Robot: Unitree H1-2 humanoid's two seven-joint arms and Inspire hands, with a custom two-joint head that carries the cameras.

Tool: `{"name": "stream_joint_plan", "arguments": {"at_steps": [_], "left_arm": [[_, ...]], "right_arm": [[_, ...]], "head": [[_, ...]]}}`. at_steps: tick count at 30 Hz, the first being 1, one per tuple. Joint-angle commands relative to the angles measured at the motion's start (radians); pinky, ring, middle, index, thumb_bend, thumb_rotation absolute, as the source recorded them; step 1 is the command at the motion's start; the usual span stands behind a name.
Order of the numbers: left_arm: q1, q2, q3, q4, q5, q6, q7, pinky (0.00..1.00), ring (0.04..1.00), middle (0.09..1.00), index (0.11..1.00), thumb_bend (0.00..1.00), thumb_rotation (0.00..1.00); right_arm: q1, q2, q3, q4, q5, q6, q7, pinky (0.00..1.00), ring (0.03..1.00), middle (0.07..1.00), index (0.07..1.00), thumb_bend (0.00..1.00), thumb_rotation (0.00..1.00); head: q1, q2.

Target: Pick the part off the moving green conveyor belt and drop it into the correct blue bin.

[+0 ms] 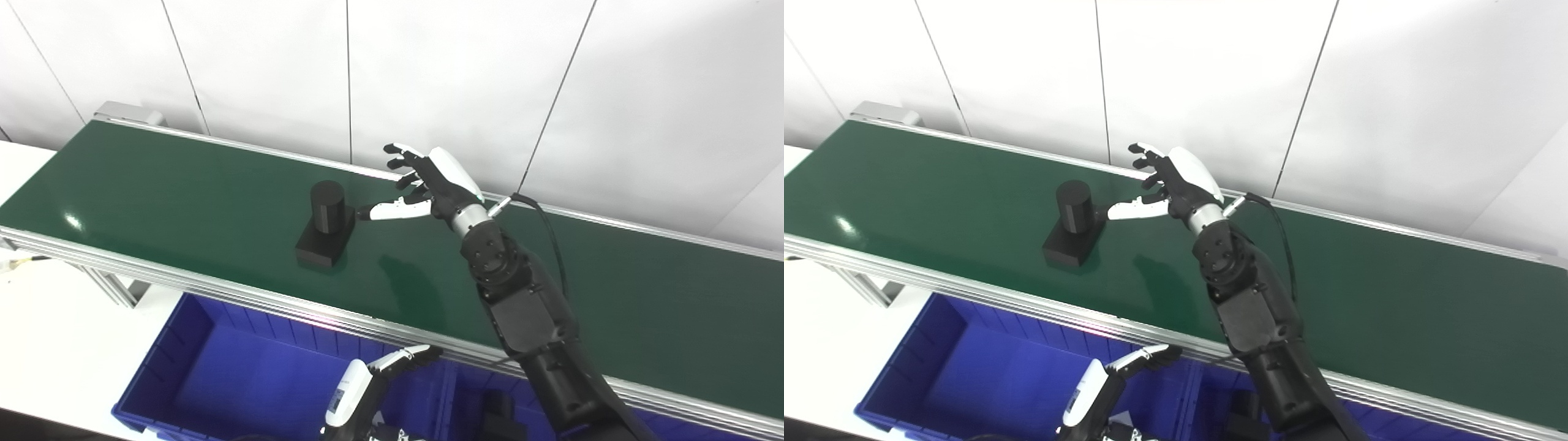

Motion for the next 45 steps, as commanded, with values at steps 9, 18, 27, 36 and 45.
{"name": "stream_joint_plan", "arguments": {"at_steps": [9, 18, 27, 36, 45], "left_arm": [[-0.021, 0.004, -0.010, -0.016, 0.009, -0.024, 0.016, 0.63, 0.680, 0.736, 0.774, 0.87, 0.52], [-0.037, 0.007, -0.048, -0.010, 0.018, -0.024, 0.058, 0.59, 0.662, 0.725, 0.780, 0.85, 0.47], [-0.036, 0.011, -0.057, -0.021, 0.014, -0.024, 0.059, 0.55, 0.646, 0.721, 0.786, 0.85, 0.47], [-0.028, 0.009, -0.043, -0.025, 0.020, -0.024, 0.049, 0.51, 0.615, 0.701, 0.774, 0.86, 0.50], [-0.031, 0.015, -0.042, -0.031, 0.013, -0.024, 0.047, 0.52, 0.613, 0.705, 0.780, 0.86, 0.49]], "right_arm": [[-0.137, 0.065, 0.001, 0.155, 0.013, -0.054, -0.062, 0.61, 0.776, 0.873, 0.917, 0.91, 0.42], [-0.192, 0.121, 0.009, 0.349, 0.024, -0.131, -0.133, 0.67, 0.821, 0.897, 0.908, 0.92, 0.40], [-0.219, 0.164, 0.028, 0.481, 0.019, -0.184, -0.203, 0.66, 0.795, 0.866, 0.892, 0.85, 0.32], [-0.185, 0.198, 0.083, 0.534, -0.028, -0.231, -0.344, 0.60, 0.706, 0.777, 0.807, 0.68, 0.13], [-0.148, 0.192, 0.085, 0.548, -0.042, -0.319, -0.519, 0.40, 0.414, 0.521, 0.526, 0.51, 0.00]], "head": [[-0.005, 0.004], [0.002, 0.011], [0.002, 0.018], [0.002, 0.024], [-0.004, 0.027]]}}
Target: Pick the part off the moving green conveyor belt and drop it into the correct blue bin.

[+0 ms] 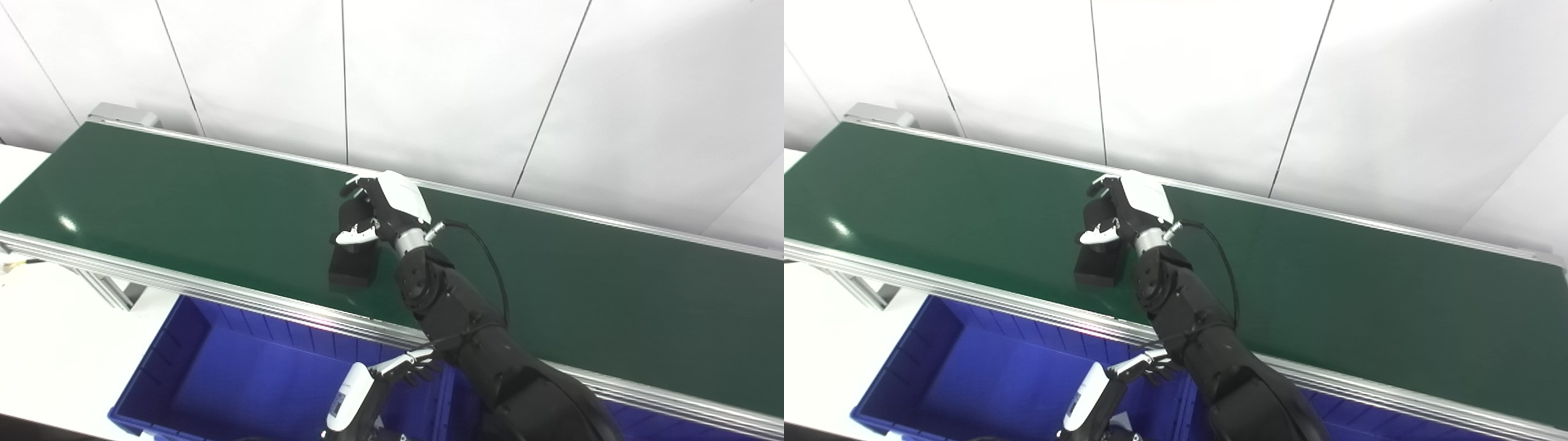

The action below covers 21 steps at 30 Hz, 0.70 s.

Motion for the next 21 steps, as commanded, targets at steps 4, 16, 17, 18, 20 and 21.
{"name": "stream_joint_plan", "arguments": {"at_steps": [4, 16, 17, 18, 20, 21], "left_arm": [[-0.022, 0.017, -0.006, -0.018, 0.013, -0.023, 0.024, 0.55, 0.633, 0.713, 0.782, 0.85, 0.47], [-0.041, 0.037, -0.016, 0.002, 0.023, -0.023, 0.044, 0.60, 0.666, 0.730, 0.785, 0.83, 0.50], [-0.042, 0.038, -0.017, 0.002, 0.020, -0.023, 0.044, 0.61, 0.668, 0.731, 0.786, 0.84, 0.49], [-0.042, 0.041, -0.017, 0.000, 0.016, -0.023, 0.041, 0.61, 0.668, 0.732, 0.786, 0.84, 0.49], [-0.041, 0.046, -0.016, -0.007, 0.009, -0.023, 0.034, 0.62, 0.677, 0.737, 0.788, 0.84, 0.49], [-0.040, 0.050, -0.016, -0.012, 0.004, -0.023, 0.028, 0.63, 0.681, 0.740, 0.789, 0.84, 0.48]], "right_arm": [[-0.017, 0.013, -0.008, -0.033, -0.004, -0.094, -0.099, 0.36, 0.406, 0.515, 0.528, 0.51, 0.00], [0.108, -0.052, -0.068, -0.275, 0.013, -0.099, -0.117, 0.30, 0.381, 0.475, 0.535, 0.51, 0.00], [0.119, -0.056, -0.072, -0.297, 0.013, -0.093, -0.114, 0.29, 0.376, 0.465, 0.537, 0.51, 0.00], [0.140, -0.065, -0.076, -0.343, 0.009, -0.079, -0.107, 0.29, 0.376, 0.464, 0.537, 0.51, 0.00], [0.173, -0.079, -0.083, -0.420, 0.004, -0.049, -0.089, 0.30, 0.378, 0.465, 0.533, 0.51, 0.00], [0.197, -0.088, -0.088, -0.476, 0.002, -0.027, -0.076, 0.30, 0.380, 0.466, 0.531, 0.51, 0.00]], "head": [[-0.008, 0.001], [-0.040, 0.000], [-0.045, 0.001], [-0.049, 0.003], [-0.068, 0.013], [-0.068, 0.013]]}}
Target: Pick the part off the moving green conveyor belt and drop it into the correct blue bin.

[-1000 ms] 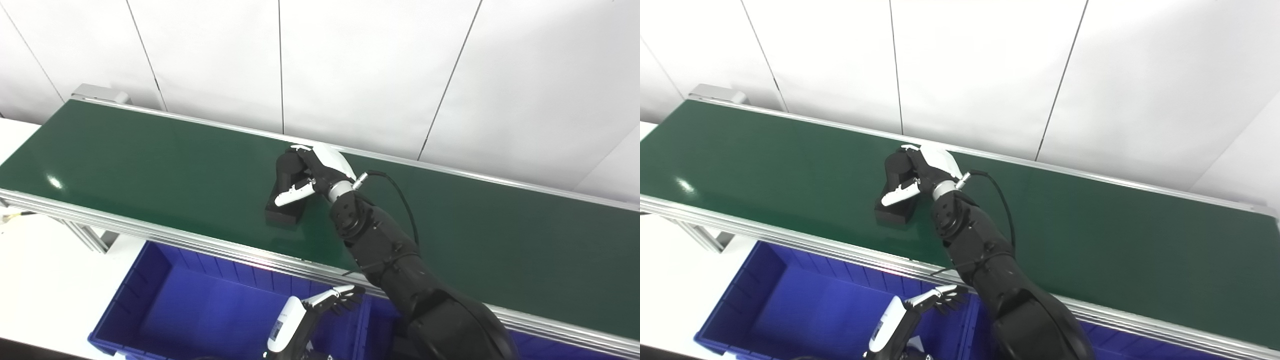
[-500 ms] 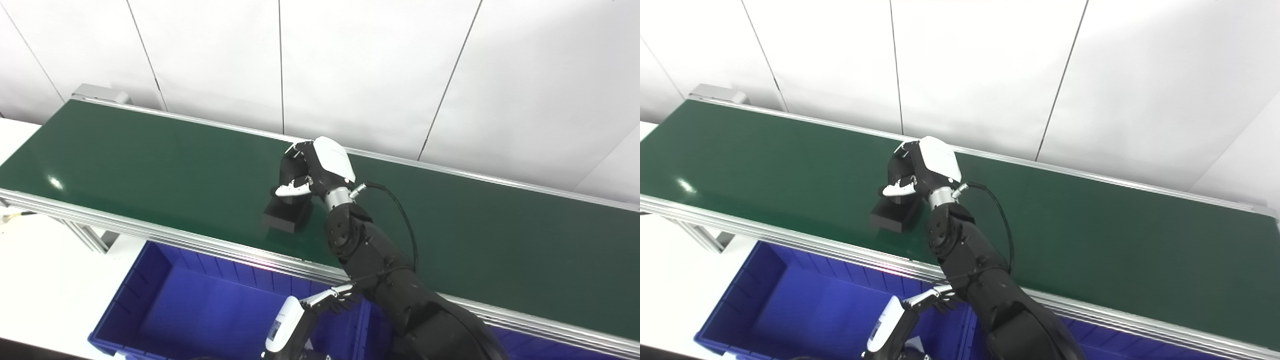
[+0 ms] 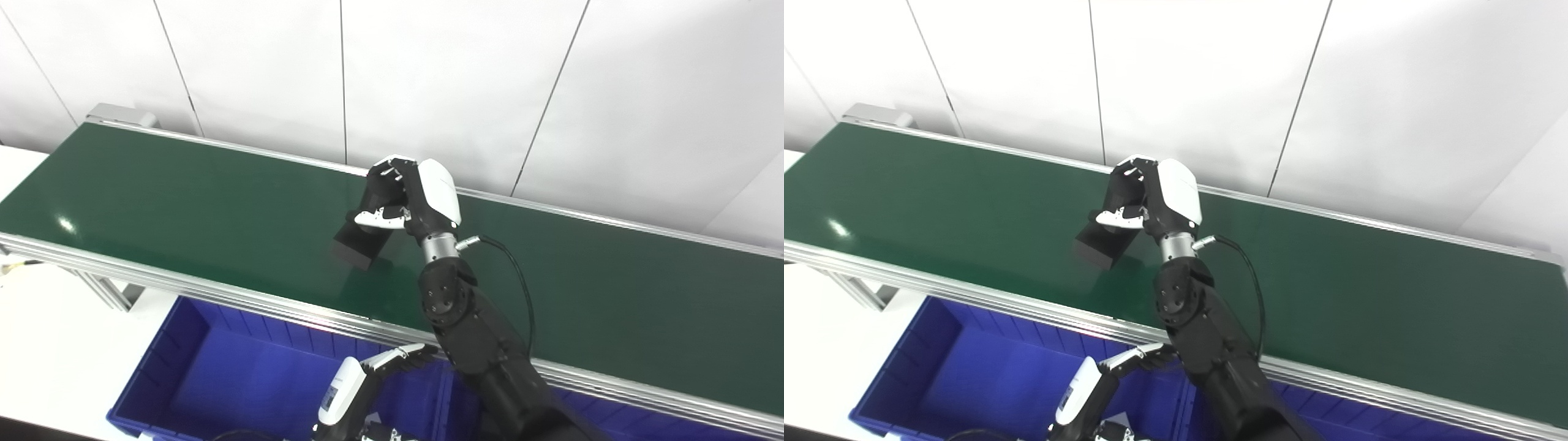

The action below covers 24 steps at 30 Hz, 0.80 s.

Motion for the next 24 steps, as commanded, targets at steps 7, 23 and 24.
{"name": "stream_joint_plan", "arguments": {"at_steps": [7, 23, 24], "left_arm": [[0.000, 0.032, 0.023, -0.050, -0.019, -0.023, -0.024, 0.64, 0.696, 0.746, 0.794, 0.84, 0.45], [0.065, 0.069, 0.151, -0.133, -0.078, -0.023, -0.182, 0.65, 0.708, 0.741, 0.782, 0.85, 0.44], [0.070, 0.070, 0.163, -0.139, -0.081, -0.023, -0.192, 0.65, 0.708, 0.740, 0.781, 0.85, 0.43]], "right_arm": [[0.172, -0.065, -0.066, -0.466, 0.014, 0.123, 0.103, 0.33, 0.393, 0.485, 0.532, 0.51, 0.00], [0.583, -0.197, -0.210, -0.911, 0.081, 0.105, 0.201, 0.34, 0.406, 0.517, 0.524, 0.51, 0.00], [0.610, -0.207, -0.217, -0.927, 0.084, 0.099, 0.204, 0.34, 0.405, 0.517, 0.524, 0.51, 0.00]], "head": [[-0.071, 0.034], [-0.169, 0.110], [-0.171, 0.113]]}}
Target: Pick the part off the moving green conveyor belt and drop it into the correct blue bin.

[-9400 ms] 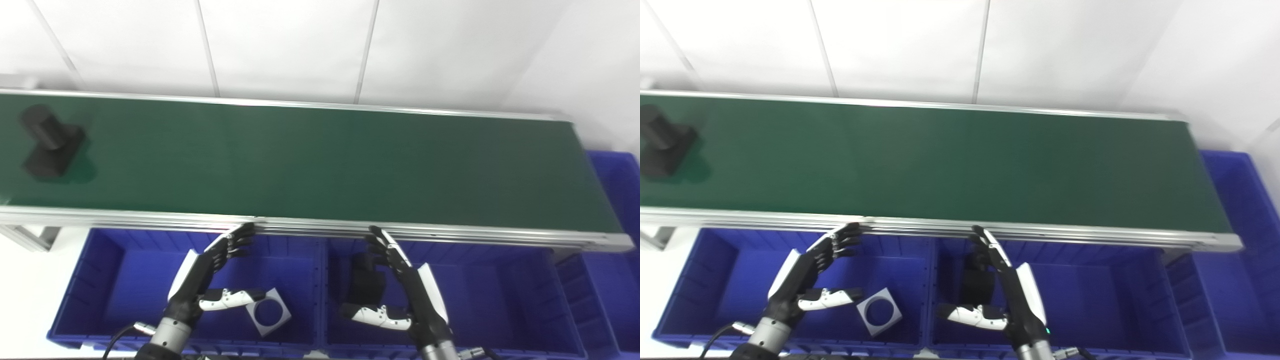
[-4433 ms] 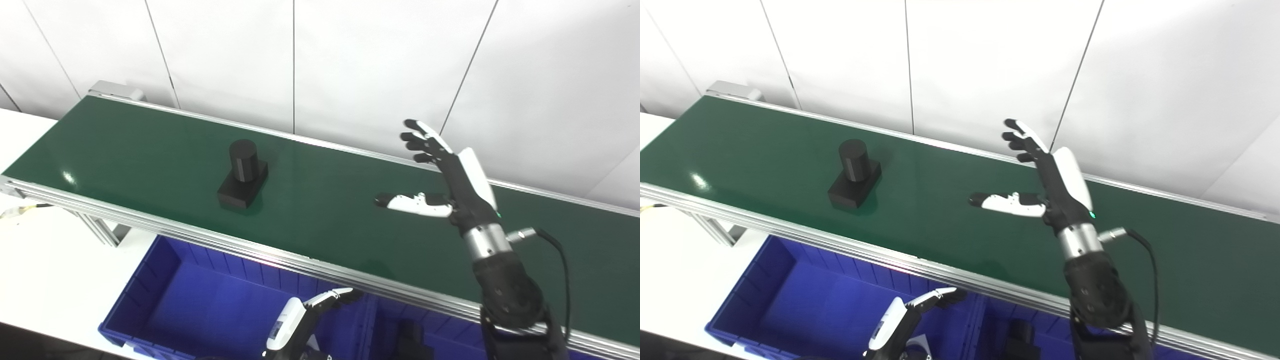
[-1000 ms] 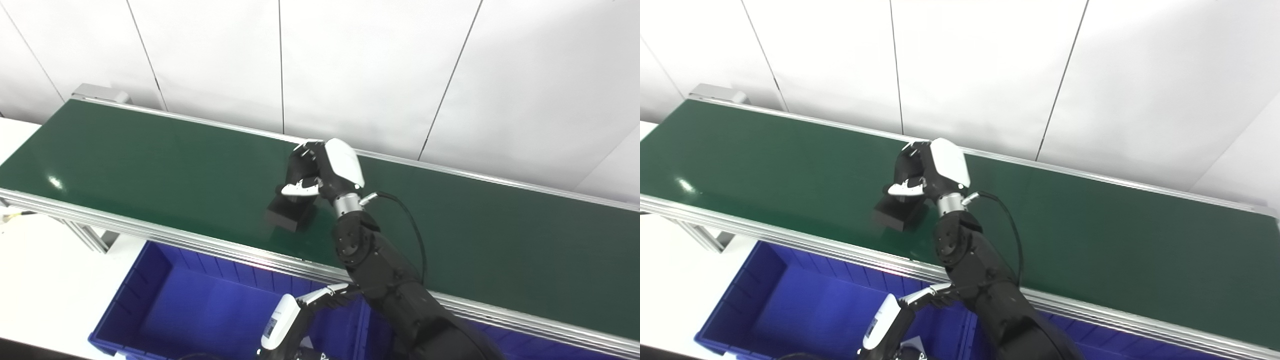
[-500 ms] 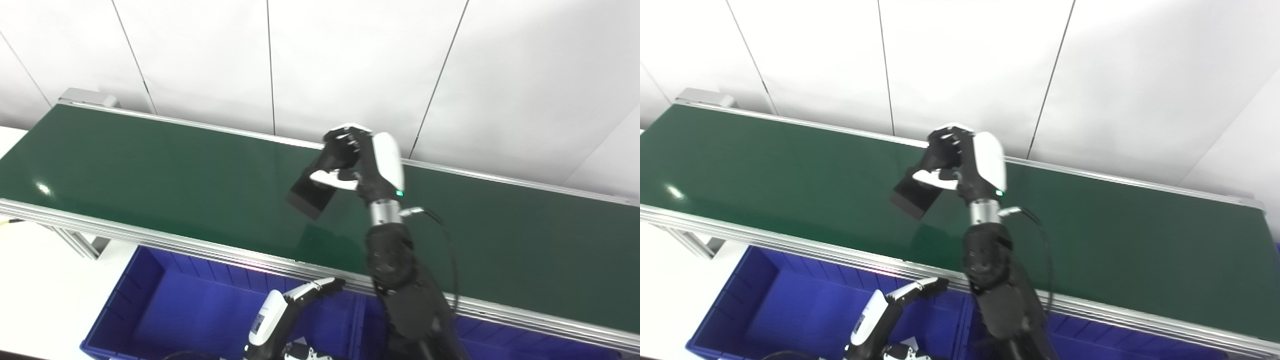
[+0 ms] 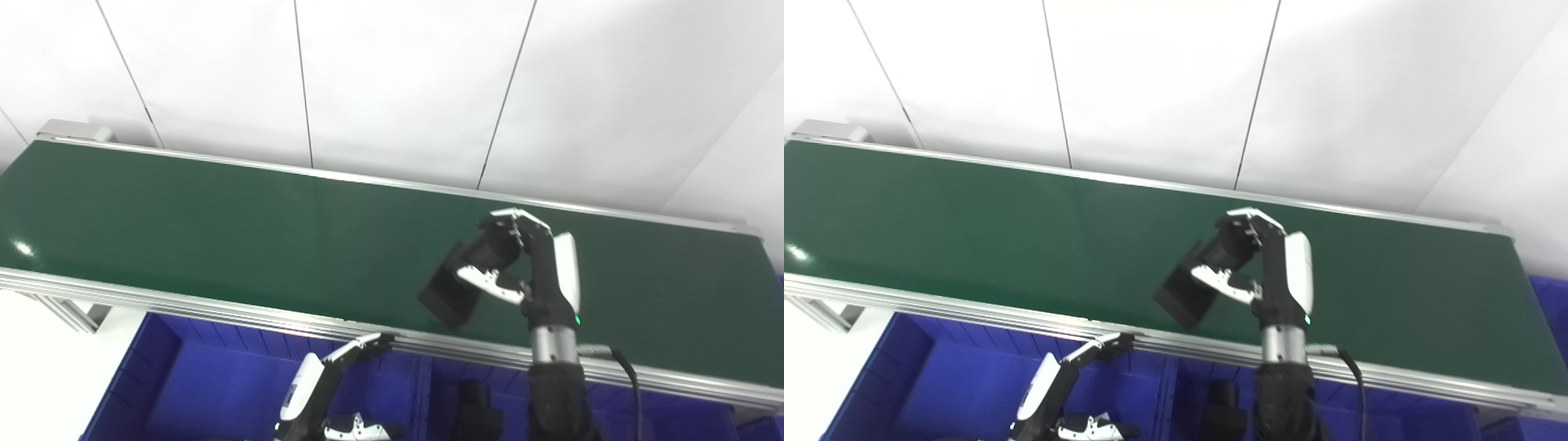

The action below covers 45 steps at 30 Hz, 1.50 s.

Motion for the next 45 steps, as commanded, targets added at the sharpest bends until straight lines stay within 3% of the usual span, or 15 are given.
{"name": "stream_joint_plan", "arguments": {"at_steps": [1, 6, 13, 18, 25, 29, 33, 36, 38, 39, 41, 43, 45], "left_arm": [[0.007, 0.013, 0.026, -0.032, -0.004, -0.021, -0.015, 0.65, 0.708, 0.739, 0.778, 0.85, 0.43], [0.030, 0.017, 0.083, -0.058, -0.024, -0.021, -0.080, 0.65, 0.707, 0.739, 0.777, 0.87, 0.44], [0.067, 0.021, 0.176, -0.104, -0.040, -0.021, -0.168, 0.63, 0.695, 0.741, 0.779, 0.87, 0.47], [0.086, 0.019, 0.236, -0.130, -0.053, -0.021, -0.233, 0.64, 0.689, 0.736, 0.781, 0.86, 0.47], [0.112, 0.012, 0.325, -0.172, -0.065, -0.021, -0.319, 0.63, 0.681, 0.729, 0.772, 0.86, 0.48], [0.122, 0.006, 0.359, -0.188, -0.064, -0.021, -0.354, 0.63, 0.675, 0.723, 0.767, 0.85, 0.47], [0.135, 0.002, 0.387, -0.199, -0.067, -0.021, -0.389, 0.62, 0.678, 0.725, 0.770, 0.84, 0.47], [0.141, -0.002, 0.402, -0.200, -0.064, -0.021, -0.399, 0.62, 0.675, 0.723, 0.769, 0.84, 0.47], [0.146, -0.004, 0.412, -0.201, -0.065, -0.021, -0.406, 0.62, 0.670, 0.718, 0.763, 0.84, 0.46], [0.148, -0.005, 0.417, -0.201, -0.065, -0.021, -0.409, 0.62, 0.672, 0.718, 0.763, 0.84, 0.46], [0.152, -0.007, 0.424, -0.203, -0.069, -0.021, -0.418, 0.62, 0.674, 0.719, 0.763, 0.84, 0.46], [0.155, -0.007, 0.430, -0.203, -0.075, -0.021, -0.433, 0.63, 0.677, 0.720, 0.764, 0.84, 0.46], [0.158, -0.007, 0.436, -0.202, -0.078, -0.021, -0.445, 0.63, 0.680, 0.722, 0.766, 0.84, 0.46]], "right_arm": [[0.033, -0.023, -0.019, -0.069, 0.012, -0.031, 0.010, 0.34, 0.403, 0.515, 0.525, 0.51, 0.00], [0.136, -0.061, -0.034, -0.125, 0.004, -0.032, 0.028, 0.34, 0.403, 0.500, 0.531, 0.51, 0.00], [0.255, -0.126, -0.046, -0.150, -0.016, -0.043, 0.042, 0.34, 0.399, 0.512, 0.528, 0.51, 0.00], [0.293, -0.181, -0.057, -0.172, -0.044, -0.010, 0.087, 0.33, 0.400, 0.513, 0.518, 0.51, 0.00], [0.294, -0.268, -0.058, -0.228, -0.143, 0.088, 0.215, 0.34, 0.407, 0.504, 0.506, 0.51, 0.00], [0.287, -0.295, -0.045, -0.234, -0.204, 0.125, 0.273, 0.33, 0.401, 0.504, 0.510, 0.51, 0.00], [0.277, -0.302, -0.026, -0.203, -0.257, 0.129, 0.298, 0.40, 0.423, 0.525, 0.501, 0.51, 0.00], [0.266, -0.302, 0.002, -0.216, -0.322, 0.180, 0.360, 0.46, 0.428, 0.532, 0.511, 0.51, 0.00], [0.257, -0.310, 0.023, -0.220, -0.354, 0.192, 0.397, 0.57, 0.602, 0.661, 0.501, 0.50, 0.10], [0.253, -0.315, 0.032, -0.221, -0.365, 0.193, 0.412, 0.68, 0.692, 0.710, 0.499, 0.50, 0.12], [0.248, -0.325, 0.050, -0.227, -0.402, 0.200, 0.438, 0.77, 0.754, 0.743, 0.498, 0.51, 0.14], [0.247, -0.328, 0.067, -0.241, -0.455, 0.223, 0.474, 0.93, 0.836, 0.795, 0.652, 0.61, 0.26], [0.252, -0.320, 0.077, -0.260, -0.495, 0.244, 0.504, 0.99, 0.902, 0.842, 0.765, 0.70, 0.35]], "head": [[-0.009, 0.014], [-0.028, 0.032], [-0.071, 0.090], [-0.091, 0.131], [-0.116, 0.187], [-0.113, 0.193], [-0.116, 0.197], [-0.126, 0.194], [-0.130, 0.193], [-0.130, 0.193], [-0.129, 0.191], [-0.125, 0.184], [-0.121, 0.178]]}}
